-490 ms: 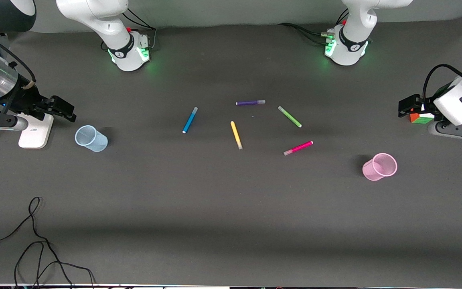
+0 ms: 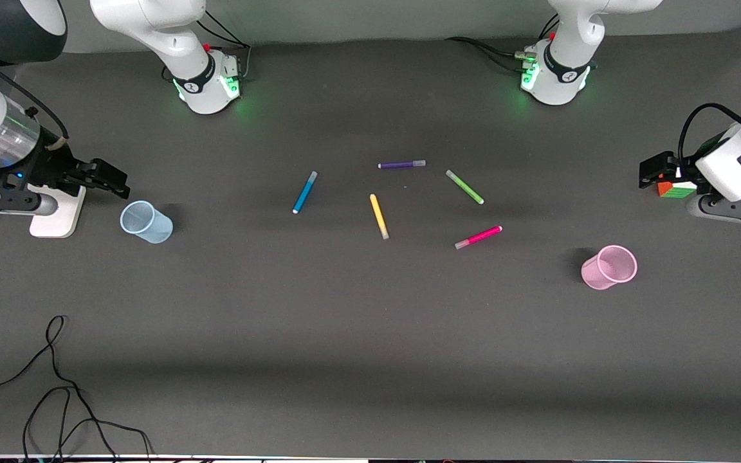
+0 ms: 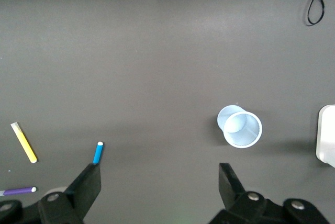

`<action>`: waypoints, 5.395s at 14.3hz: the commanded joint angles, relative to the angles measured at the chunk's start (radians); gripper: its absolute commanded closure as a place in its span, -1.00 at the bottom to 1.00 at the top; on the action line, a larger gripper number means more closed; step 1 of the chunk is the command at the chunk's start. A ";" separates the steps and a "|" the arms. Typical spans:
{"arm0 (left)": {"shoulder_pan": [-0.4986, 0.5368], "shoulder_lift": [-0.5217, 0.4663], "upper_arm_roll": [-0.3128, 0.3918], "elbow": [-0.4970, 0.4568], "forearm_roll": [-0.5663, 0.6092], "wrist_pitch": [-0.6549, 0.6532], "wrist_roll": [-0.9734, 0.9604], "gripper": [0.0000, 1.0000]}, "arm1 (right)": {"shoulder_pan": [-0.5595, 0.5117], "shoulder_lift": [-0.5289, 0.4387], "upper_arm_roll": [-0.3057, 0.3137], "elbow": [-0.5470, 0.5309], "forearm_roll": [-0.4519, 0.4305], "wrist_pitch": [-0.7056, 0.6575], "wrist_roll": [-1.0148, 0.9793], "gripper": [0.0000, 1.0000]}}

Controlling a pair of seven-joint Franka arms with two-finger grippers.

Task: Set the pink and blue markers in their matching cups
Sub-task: 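Move the right gripper to the blue marker while the left gripper reaches pink, then close the right gripper on the blue marker while the left gripper grasps pink, then carry the blue marker with the right gripper while the left gripper carries pink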

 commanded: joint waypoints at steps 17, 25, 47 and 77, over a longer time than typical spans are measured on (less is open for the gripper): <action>-0.046 -0.084 -0.363 -0.254 -0.067 0.147 0.245 -0.99 | 0.052 0.484 0.129 -0.125 0.307 0.186 0.255 -1.00; -0.032 -0.118 -0.360 -0.545 -0.057 0.438 0.358 -0.99 | 0.127 0.521 0.150 -0.238 0.357 0.387 0.313 -1.00; -0.050 0.368 -0.300 -0.647 -0.001 1.118 0.334 -0.98 | 0.155 0.597 0.152 -0.282 0.413 0.429 0.343 -0.89; 0.311 0.095 -0.291 -0.121 -0.040 0.085 0.142 0.87 | 0.108 0.156 0.092 -0.300 0.038 0.306 0.315 1.00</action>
